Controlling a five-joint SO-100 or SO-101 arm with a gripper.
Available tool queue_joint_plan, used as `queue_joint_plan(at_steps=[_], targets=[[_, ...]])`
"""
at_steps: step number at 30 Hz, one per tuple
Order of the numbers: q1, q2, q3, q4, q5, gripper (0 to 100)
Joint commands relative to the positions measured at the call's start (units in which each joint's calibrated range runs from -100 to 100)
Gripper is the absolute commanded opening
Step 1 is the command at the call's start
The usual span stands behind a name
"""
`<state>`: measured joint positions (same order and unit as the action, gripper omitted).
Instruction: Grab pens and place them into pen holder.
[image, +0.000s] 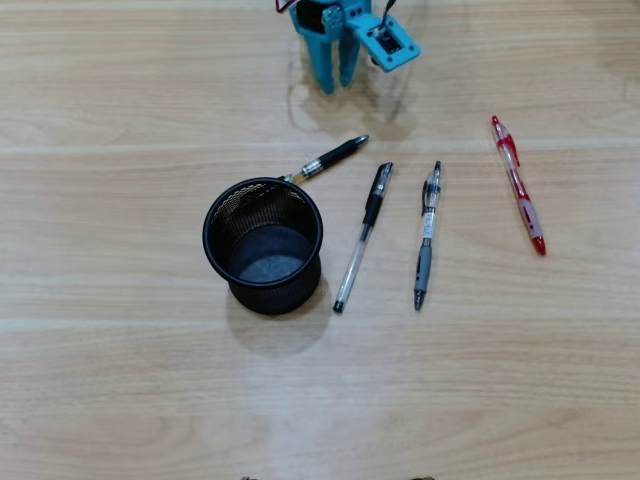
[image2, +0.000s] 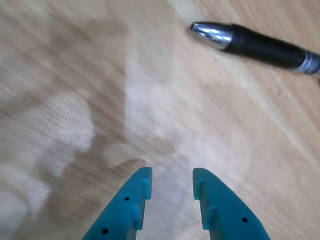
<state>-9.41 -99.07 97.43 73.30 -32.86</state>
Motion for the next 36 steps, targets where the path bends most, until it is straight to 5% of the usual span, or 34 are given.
queue_joint_plan(at_steps=[1, 4, 10, 18, 27, 36], targets=[[1.11, 0.51, 0.67, 1.35, -2.42, 10], [2.32, 0.59, -2.14, 1.26, -1.22, 10], [2.88, 3.89, -19.80, 0.57, 17.70, 10], [4.41, 36.18, -46.14, -4.58, 28.37, 11], [4.57, 82.42, -67.96, -3.81, 38.14, 25], [4.17, 100.42, -69.68, -6.73, 38.72, 25]])
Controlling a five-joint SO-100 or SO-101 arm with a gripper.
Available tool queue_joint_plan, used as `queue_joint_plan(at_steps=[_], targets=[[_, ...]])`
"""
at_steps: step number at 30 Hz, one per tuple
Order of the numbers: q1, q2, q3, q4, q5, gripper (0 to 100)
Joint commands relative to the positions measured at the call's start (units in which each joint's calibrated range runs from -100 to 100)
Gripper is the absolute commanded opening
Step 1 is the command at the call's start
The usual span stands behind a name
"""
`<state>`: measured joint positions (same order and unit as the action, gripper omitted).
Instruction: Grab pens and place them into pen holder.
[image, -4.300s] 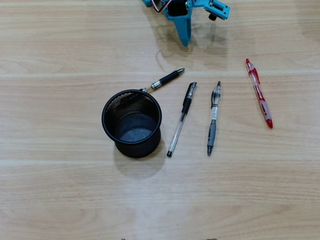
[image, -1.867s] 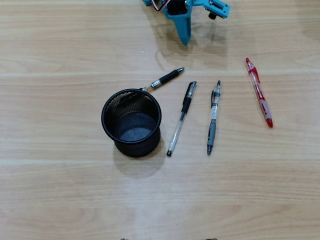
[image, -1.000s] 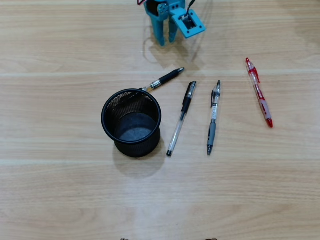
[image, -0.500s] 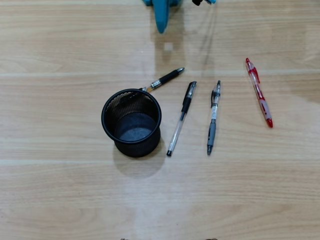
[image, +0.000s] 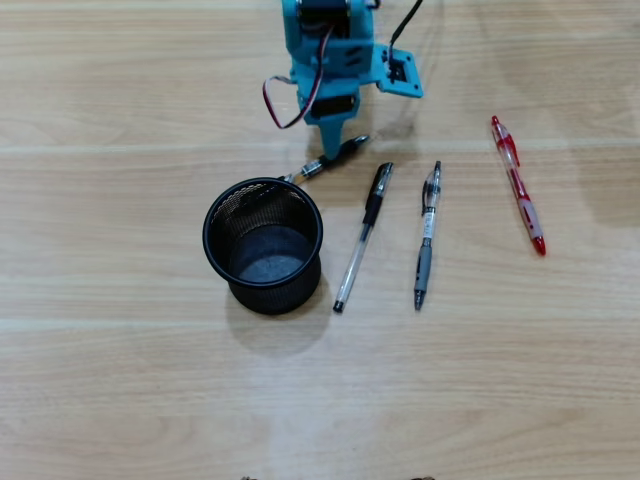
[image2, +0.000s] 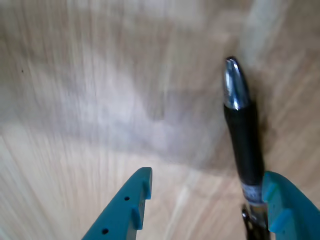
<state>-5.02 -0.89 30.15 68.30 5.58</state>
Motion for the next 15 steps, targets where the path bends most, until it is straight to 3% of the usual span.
queue_joint_plan(at_steps=[1, 9, 15], targets=[[-0.22, 3.26, -2.49, -2.25, 0.80, 25], [0.02, 8.50, -5.38, -2.51, 3.88, 23], [2.60, 10.78, -5.11, -2.51, 3.78, 13]])
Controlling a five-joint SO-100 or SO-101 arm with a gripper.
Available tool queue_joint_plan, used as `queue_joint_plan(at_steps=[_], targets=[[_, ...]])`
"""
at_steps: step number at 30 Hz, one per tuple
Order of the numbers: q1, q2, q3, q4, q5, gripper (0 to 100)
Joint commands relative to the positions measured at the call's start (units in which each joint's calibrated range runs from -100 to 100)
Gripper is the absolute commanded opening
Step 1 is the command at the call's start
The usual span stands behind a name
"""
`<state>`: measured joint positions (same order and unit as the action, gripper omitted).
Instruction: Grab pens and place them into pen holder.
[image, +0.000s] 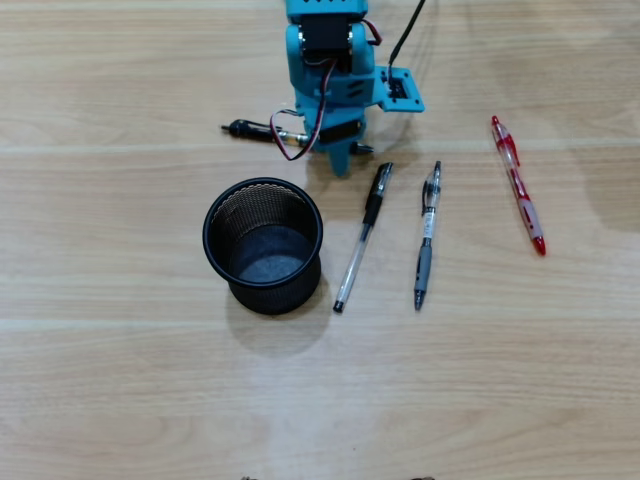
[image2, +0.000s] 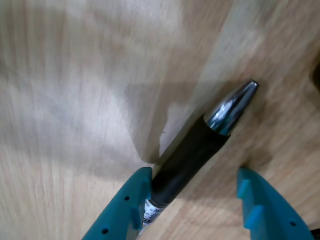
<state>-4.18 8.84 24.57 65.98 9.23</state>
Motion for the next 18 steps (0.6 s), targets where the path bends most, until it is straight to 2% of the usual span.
queue_joint_plan(at_steps=[1, 4, 7, 12, 18], targets=[[2.24, 1.13, 0.74, -0.18, 0.12, 11], [3.13, 1.30, 0.92, -0.01, 0.12, 1], [3.70, 1.47, 0.92, 0.50, -0.87, 2], [3.70, -1.74, 0.19, 0.85, -7.25, 2], [2.08, -19.33, -1.16, 2.65, -12.06, 2]])
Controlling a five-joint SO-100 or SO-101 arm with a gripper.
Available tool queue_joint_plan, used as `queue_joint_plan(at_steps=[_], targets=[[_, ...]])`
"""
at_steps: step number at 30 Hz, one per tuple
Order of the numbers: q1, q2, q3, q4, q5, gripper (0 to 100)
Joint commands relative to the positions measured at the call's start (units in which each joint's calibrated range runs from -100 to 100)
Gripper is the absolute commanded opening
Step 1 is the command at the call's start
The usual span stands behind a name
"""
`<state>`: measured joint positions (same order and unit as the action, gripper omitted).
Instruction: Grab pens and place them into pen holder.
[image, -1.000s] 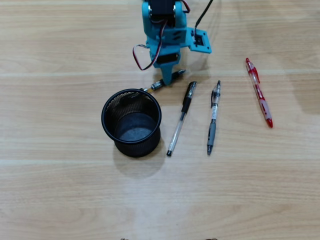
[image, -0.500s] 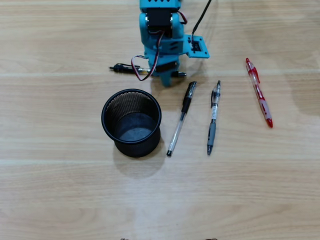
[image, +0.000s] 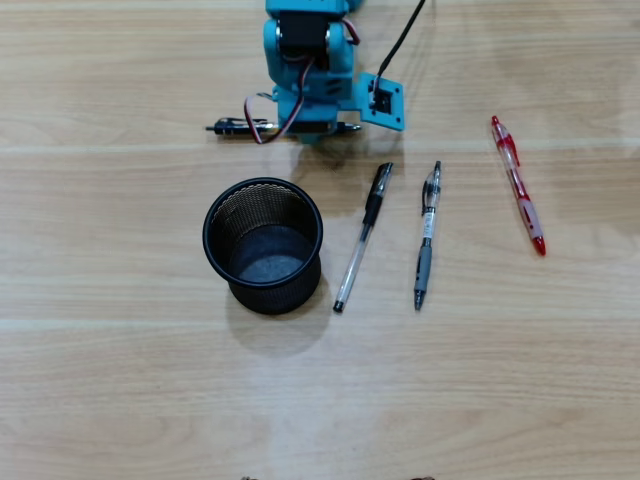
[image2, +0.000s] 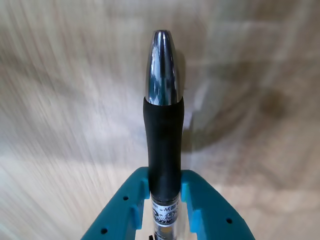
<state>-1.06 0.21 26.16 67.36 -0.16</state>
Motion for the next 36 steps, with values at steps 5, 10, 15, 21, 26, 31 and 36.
queue_joint_plan(at_steps=[5, 10, 15, 21, 26, 31, 36], targets=[[-0.07, -30.73, -8.46, 0.67, -11.61, 2], [4.85, -44.00, -11.81, -11.36, -22.37, 2], [3.15, -40.28, -12.17, -23.65, -34.24, 2], [-3.62, -24.81, -12.35, -37.23, -40.25, 2], [-3.54, -12.81, -16.61, -47.89, -40.51, 2], [-0.32, -3.76, -25.12, -48.15, -40.51, 2], [1.86, -0.30, -26.12, -46.69, -40.51, 2]])
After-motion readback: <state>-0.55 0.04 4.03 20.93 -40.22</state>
